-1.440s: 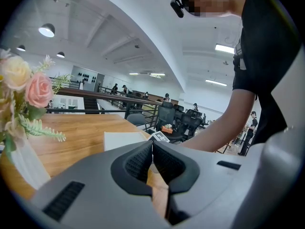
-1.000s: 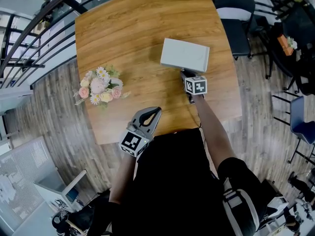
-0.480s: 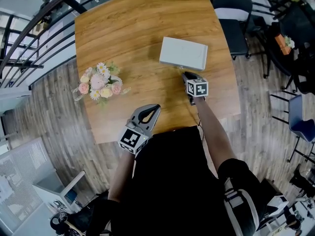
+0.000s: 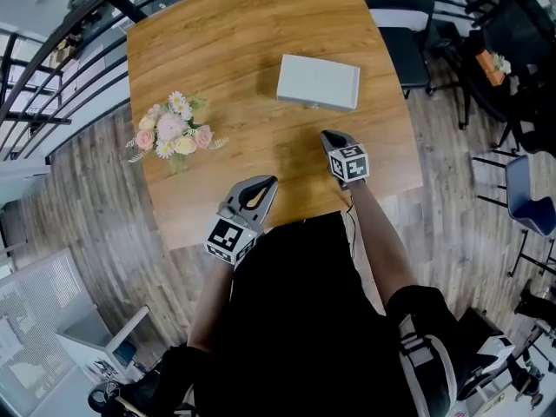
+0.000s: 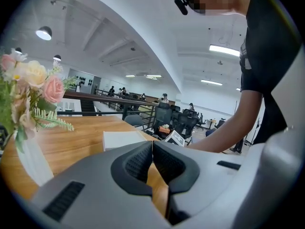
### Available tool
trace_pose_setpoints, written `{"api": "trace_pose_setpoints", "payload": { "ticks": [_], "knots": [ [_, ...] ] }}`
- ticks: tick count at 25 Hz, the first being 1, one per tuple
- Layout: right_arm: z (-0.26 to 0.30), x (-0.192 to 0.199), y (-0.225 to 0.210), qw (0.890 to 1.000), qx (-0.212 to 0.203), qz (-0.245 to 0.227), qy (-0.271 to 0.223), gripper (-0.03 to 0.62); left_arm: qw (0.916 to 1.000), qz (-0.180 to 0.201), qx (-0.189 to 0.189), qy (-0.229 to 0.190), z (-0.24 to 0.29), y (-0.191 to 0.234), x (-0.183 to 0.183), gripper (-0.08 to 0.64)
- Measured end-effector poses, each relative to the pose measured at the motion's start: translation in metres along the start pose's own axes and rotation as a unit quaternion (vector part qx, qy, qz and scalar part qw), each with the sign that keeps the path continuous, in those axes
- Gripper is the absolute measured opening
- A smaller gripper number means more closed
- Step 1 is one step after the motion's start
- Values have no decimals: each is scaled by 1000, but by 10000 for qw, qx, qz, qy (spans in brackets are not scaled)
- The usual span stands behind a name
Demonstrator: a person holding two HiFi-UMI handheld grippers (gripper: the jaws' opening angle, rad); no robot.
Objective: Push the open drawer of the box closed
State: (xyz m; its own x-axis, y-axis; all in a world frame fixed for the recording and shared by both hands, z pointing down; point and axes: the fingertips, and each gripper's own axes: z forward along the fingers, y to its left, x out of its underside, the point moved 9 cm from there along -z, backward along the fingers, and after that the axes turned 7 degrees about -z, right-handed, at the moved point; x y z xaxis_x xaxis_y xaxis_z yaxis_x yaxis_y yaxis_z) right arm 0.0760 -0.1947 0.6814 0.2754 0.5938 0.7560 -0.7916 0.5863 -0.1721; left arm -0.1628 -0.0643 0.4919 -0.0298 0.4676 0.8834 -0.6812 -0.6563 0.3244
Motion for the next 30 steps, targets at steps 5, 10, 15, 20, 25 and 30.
{"api": "trace_pose_setpoints", "payload": {
  "ticks": [5,10,15,20,25,30],
  "knots": [
    [-29,8,32,9992,-36,-360,-194,15,9999,32,113,-44,-21,-11,13,23],
    [-45,14,65,9979,-123,-588,-261,15,9999,77,62,-74,-50,-8,23,23],
    [-60,8,92,9964,-181,-744,-354,15,9999,100,-52,-23,-69,-2,33,23],
    [-77,-17,125,9914,-316,-1126,-593,15,9999,53,-109,-83,-76,8,33,23],
    [-92,-42,156,9815,-536,-1691,-727,15,9999,61,-75,-138,-75,13,28,23],
    [-102,-56,170,9767,-732,-1841,-818,15,9999,61,-19,-142,-70,18,25,23]
  ]
}}
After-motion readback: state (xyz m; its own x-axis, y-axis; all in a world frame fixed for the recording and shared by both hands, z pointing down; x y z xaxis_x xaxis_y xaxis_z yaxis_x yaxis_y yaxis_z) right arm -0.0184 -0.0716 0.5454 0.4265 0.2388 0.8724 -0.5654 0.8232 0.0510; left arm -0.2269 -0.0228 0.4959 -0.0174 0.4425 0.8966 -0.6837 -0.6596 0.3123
